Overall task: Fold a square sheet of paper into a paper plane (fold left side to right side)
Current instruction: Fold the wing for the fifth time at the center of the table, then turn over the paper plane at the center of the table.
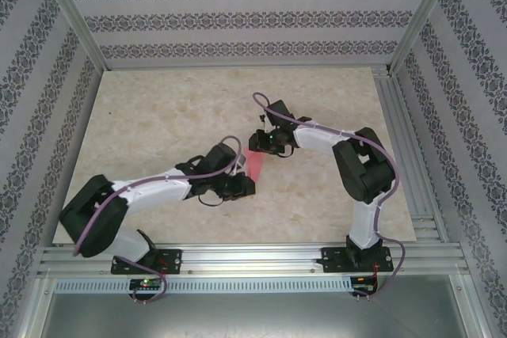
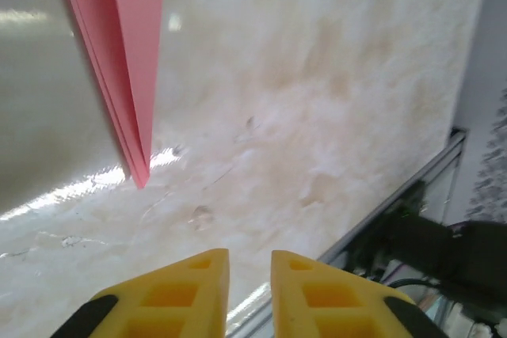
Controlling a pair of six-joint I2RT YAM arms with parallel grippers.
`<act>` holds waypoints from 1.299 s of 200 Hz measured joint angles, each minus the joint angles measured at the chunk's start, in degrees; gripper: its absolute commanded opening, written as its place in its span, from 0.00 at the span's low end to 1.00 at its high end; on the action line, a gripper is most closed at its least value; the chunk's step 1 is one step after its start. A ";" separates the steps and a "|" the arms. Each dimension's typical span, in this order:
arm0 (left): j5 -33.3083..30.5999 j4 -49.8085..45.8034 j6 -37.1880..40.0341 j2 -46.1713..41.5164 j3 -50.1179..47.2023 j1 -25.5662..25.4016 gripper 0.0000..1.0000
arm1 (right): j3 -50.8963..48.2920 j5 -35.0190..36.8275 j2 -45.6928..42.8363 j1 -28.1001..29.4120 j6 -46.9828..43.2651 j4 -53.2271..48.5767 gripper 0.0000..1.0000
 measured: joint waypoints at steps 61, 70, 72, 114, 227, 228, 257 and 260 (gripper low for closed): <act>-4.44 -11.39 6.47 -13.99 0.39 19.15 0.41 | 5.51 15.47 -10.47 3.91 -2.49 -13.33 0.52; -5.35 -11.93 6.91 -14.75 -0.39 21.75 0.41 | 6.21 18.34 -10.14 6.32 -2.36 -15.54 0.52; -5.53 -12.04 6.99 -14.84 -0.52 22.10 0.40 | 6.36 18.97 -9.92 7.02 -2.29 -16.06 0.52; -10.08 -13.31 7.52 -16.81 -4.04 28.15 0.41 | 16.74 29.90 -1.14 19.61 -1.44 -27.41 0.42; -11.47 -15.26 9.57 -22.95 -8.92 30.53 0.44 | 21.68 32.44 9.81 24.76 2.01 -35.19 0.38; -11.47 -15.26 9.57 -22.95 -8.92 30.53 0.44 | 21.68 32.44 9.81 24.76 2.01 -35.21 0.38; -11.45 -15.30 9.64 -22.95 -9.27 30.53 0.46 | 20.48 32.57 9.88 24.06 2.03 -35.50 0.39; -11.45 -15.30 9.66 -22.95 -9.29 30.53 0.46 | 20.39 32.59 9.92 24.00 2.05 -35.67 0.38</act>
